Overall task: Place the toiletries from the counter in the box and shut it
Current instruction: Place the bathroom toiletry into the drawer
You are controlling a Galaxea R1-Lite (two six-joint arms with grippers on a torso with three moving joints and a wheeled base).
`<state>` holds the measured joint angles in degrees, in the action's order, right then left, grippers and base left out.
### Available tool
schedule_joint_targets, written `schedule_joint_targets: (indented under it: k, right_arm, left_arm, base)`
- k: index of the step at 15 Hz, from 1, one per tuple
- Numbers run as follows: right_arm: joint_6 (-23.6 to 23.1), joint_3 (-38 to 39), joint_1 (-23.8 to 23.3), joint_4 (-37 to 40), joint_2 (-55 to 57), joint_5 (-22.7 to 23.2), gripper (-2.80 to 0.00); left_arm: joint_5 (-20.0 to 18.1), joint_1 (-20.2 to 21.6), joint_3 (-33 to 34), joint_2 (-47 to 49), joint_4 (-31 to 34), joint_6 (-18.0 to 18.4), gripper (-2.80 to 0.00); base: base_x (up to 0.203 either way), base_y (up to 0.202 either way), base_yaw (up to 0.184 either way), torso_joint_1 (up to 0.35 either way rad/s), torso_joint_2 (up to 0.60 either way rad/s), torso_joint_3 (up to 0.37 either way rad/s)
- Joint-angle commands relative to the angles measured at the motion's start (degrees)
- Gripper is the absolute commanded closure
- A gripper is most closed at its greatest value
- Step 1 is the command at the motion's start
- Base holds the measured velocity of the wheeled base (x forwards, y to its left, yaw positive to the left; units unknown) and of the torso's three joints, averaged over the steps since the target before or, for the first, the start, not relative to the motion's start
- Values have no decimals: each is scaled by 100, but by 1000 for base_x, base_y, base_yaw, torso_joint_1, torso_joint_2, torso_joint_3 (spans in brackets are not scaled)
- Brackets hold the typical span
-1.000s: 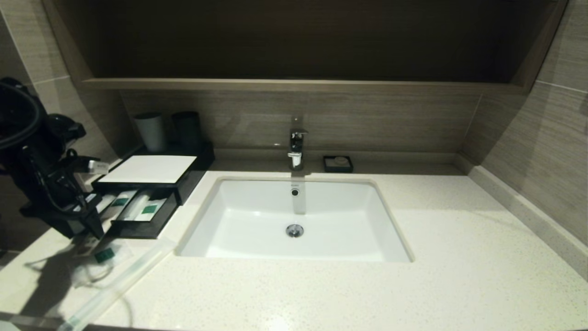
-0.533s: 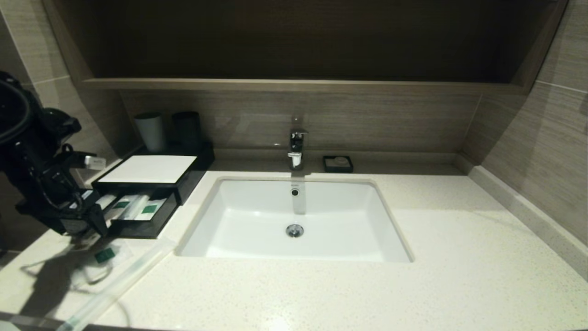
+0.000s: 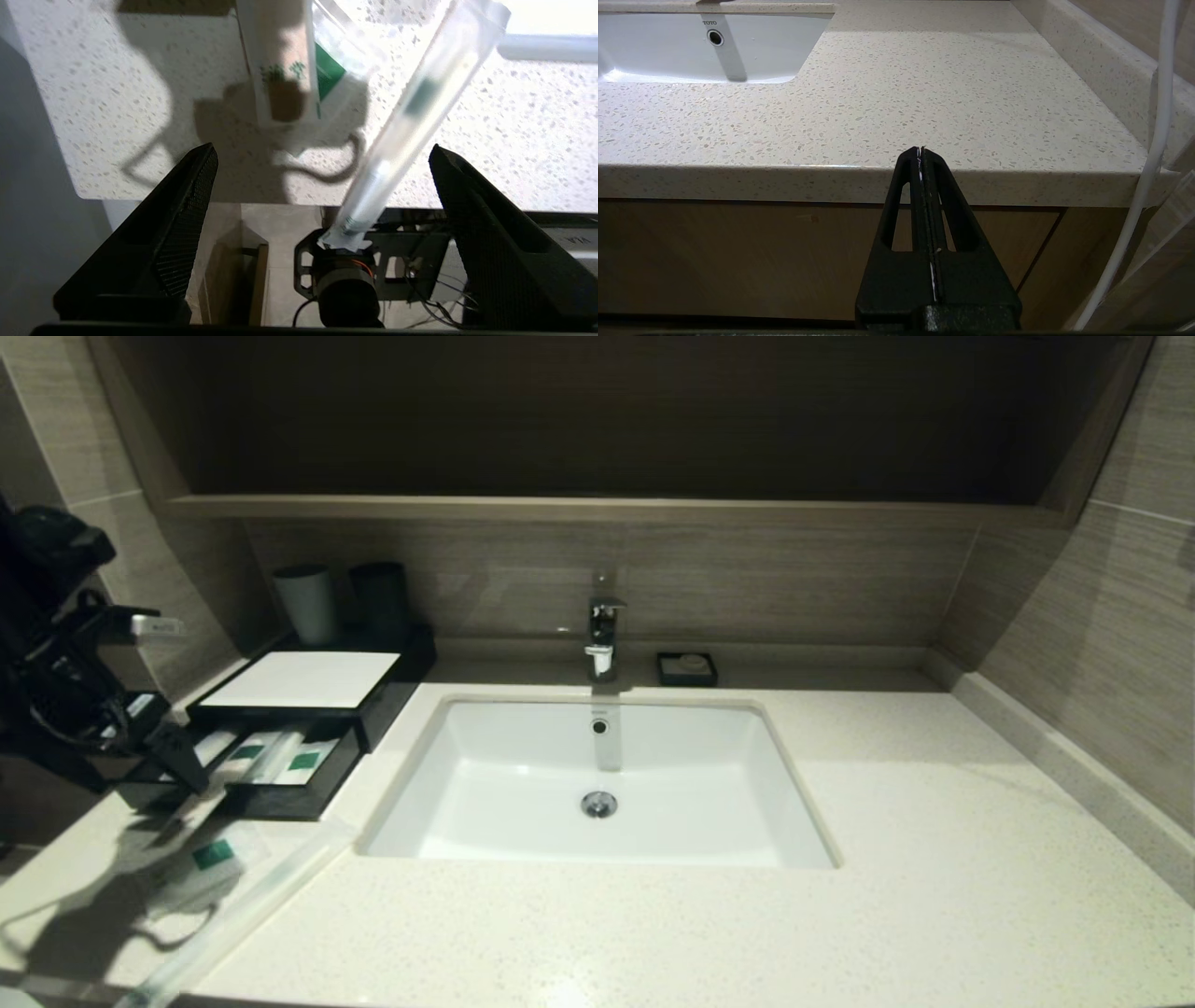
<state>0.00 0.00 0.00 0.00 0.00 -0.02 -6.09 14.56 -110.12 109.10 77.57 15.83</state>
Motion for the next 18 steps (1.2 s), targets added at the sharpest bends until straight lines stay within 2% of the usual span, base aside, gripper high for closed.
schedule_joint_targets:
  k: [1, 2, 5, 9, 18]
  right_arm:
    - [0, 0, 0, 0, 0, 2, 0]
    - [0, 0, 0, 0, 0, 2, 0]
    - [0, 0, 8, 0, 0, 2, 0]
    - [0, 0, 0, 0, 0, 2, 0]
    - [0, 0, 0, 0, 0, 2, 0]
  left_arm:
    - [-106, 4, 37, -127, 148, -47, -280]
    - [-221, 12, 51, -102, 254, -120, 0]
    - [-288, 12, 164, -50, 314, -458, 0]
    - [-246, 11, 437, 9, 259, -477, 0]
    - [40, 37, 491, 305, 285, -510, 0]
  base:
    - [0, 0, 0, 0, 0, 0]
    - [0, 0, 0, 0, 0, 0]
    - [0, 0, 0, 0, 0, 0]
    - [0, 0, 0, 0, 0, 0]
    - [0, 0, 0, 0, 0, 0]
